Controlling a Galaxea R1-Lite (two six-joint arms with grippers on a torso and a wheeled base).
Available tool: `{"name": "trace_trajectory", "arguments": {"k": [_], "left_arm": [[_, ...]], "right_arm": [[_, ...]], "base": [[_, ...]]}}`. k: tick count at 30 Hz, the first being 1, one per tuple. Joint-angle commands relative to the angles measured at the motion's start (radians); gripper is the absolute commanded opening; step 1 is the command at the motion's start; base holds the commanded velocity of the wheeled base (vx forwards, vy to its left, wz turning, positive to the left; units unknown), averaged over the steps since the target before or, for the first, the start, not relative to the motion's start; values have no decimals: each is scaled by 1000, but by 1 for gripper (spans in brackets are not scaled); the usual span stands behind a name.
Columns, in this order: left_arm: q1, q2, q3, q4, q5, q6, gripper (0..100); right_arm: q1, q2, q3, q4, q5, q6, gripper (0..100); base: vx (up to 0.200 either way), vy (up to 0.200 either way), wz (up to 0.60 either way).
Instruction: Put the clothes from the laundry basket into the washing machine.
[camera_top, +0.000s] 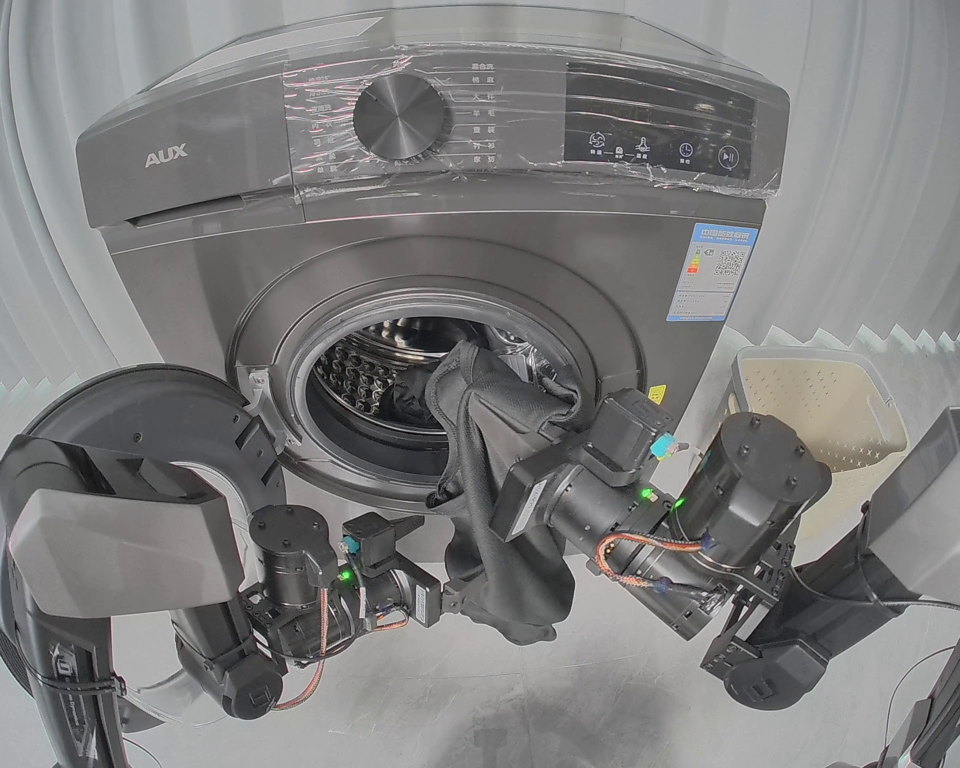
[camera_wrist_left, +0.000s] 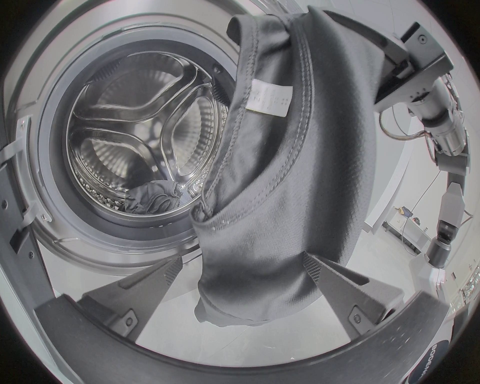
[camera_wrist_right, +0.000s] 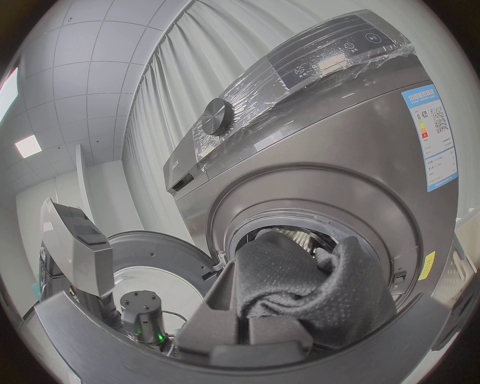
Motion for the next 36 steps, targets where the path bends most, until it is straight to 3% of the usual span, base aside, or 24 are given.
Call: {"name": "trace_trajectory", "arguments": {"k": [1, 25, 36], "left_arm": [[14, 41, -14, 0, 3, -3, 100], [123, 87, -130, 1, 4, -13, 100], [97, 116, -192, 1, 10, -10, 100]], "right_arm": [[9, -1, 8, -1, -1, 0, 0], [24, -8, 42, -4, 2, 0, 0], [46, -5, 36, -4, 2, 0, 0]], "base": [[0, 0, 0], [0, 0, 0], [0, 0, 0]]}}
